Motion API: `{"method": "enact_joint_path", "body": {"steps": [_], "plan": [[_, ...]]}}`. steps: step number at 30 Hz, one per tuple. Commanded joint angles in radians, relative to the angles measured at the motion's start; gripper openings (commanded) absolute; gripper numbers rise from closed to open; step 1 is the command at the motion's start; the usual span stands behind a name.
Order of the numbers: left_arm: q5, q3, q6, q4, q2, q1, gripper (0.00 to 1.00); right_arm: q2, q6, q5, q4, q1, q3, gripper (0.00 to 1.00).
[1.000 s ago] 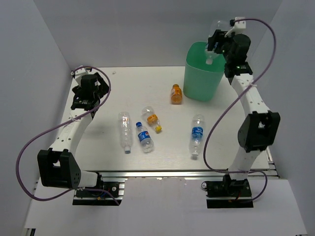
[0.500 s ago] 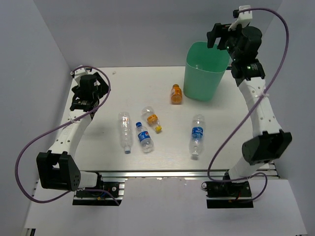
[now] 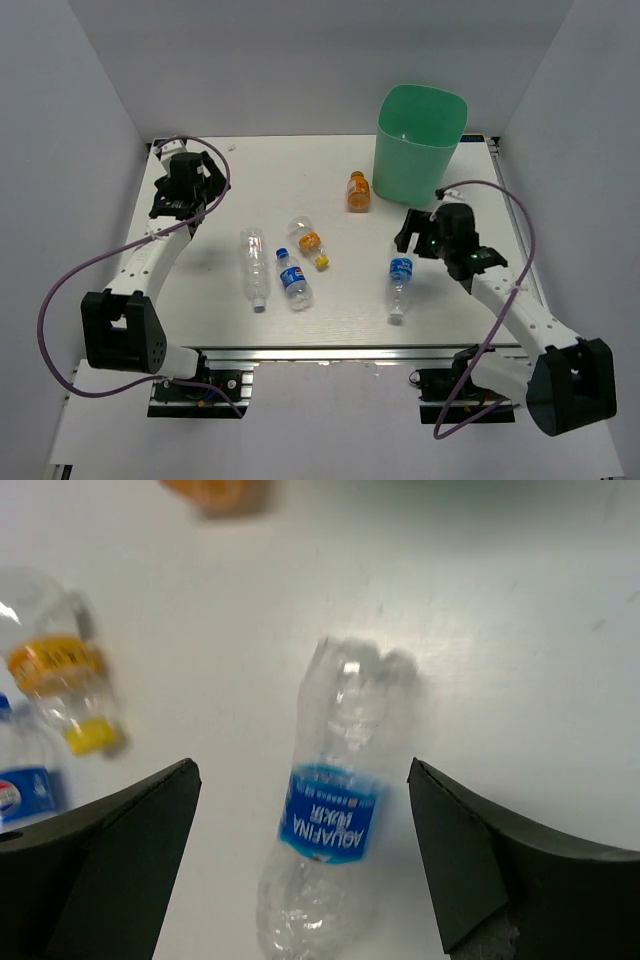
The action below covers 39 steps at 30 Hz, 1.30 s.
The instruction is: Put the plastic bottles in the bin
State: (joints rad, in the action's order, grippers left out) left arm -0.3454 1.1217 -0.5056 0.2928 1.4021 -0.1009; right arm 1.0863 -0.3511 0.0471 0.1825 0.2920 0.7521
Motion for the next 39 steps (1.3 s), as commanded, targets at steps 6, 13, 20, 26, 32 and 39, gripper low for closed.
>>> {"method": "enact_joint_path", "body": {"steps": [6,13,20,26,32,39], "plan": [[0.028,0.007,-0.005,0.008,-0.015,0.001,0.98,0.141,-0.207,0.111,-0.083,0.139,-0.128,0.89],[0.013,0.000,0.001,0.019,-0.017,0.001,0.98,0.248,-0.256,0.197,-0.115,0.167,-0.106,0.58],[0.017,0.001,0.006,0.014,-0.031,0.001,0.98,0.173,0.065,0.018,-0.216,0.179,0.111,0.26],[0.036,-0.008,-0.002,0.005,-0.049,0.001,0.98,0.156,0.271,-0.003,-0.347,0.179,0.375,0.25],[0.029,-0.048,-0.042,0.028,-0.084,0.001,0.98,0.311,0.449,0.187,-0.530,0.130,0.601,0.36],[0.156,-0.149,-0.094,0.002,-0.150,0.001,0.98,0.587,0.485,0.206,-0.578,0.003,0.877,0.47]]}}
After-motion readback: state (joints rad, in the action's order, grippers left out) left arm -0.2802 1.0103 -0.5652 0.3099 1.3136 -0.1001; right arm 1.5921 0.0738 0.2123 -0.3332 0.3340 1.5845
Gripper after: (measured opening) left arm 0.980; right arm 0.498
